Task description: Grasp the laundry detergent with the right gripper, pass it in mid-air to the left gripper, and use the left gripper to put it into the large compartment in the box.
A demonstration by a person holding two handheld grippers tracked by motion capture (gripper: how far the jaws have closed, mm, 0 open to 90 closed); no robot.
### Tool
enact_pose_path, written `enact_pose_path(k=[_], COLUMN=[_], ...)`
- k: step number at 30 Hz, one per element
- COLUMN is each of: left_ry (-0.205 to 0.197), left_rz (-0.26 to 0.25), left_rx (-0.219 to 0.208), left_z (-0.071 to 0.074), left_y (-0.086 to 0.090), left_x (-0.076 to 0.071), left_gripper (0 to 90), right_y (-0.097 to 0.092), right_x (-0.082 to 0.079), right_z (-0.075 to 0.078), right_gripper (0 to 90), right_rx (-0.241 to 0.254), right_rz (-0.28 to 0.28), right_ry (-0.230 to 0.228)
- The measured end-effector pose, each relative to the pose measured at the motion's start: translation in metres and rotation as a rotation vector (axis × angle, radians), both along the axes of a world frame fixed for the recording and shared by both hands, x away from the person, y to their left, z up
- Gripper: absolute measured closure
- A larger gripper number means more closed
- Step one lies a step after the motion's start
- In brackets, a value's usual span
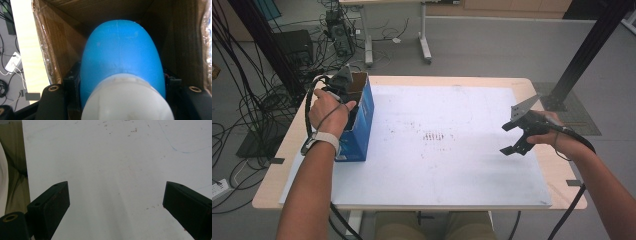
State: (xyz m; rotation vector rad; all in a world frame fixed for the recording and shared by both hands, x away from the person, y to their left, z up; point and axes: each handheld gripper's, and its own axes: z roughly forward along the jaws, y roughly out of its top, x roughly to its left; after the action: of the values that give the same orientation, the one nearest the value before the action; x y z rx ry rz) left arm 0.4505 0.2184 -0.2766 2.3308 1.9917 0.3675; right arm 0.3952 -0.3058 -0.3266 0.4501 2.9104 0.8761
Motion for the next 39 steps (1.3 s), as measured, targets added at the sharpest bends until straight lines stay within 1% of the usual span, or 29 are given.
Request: enact_pose_path(k=[11,39], left_ry=[-0.004,0.002], left_rz=[0.006,0.007], left_rx=[-0.004,-0.008], left_z=[-0.0003,0.0002], left_y=[0.0010,0.0029], left_x=[-0.0007,-0.0011], left_gripper=[37.0,36.9], right_y=[0.0008,0.0026], right_x=[-0.0005,-0.0002], right_z=[0.0001,0.0012], right_gripper=[7.3,7.1], right_rx=[-0.001,-0.013], right_rz=[0.000,0.007], right_ry=[0.001,0.000])
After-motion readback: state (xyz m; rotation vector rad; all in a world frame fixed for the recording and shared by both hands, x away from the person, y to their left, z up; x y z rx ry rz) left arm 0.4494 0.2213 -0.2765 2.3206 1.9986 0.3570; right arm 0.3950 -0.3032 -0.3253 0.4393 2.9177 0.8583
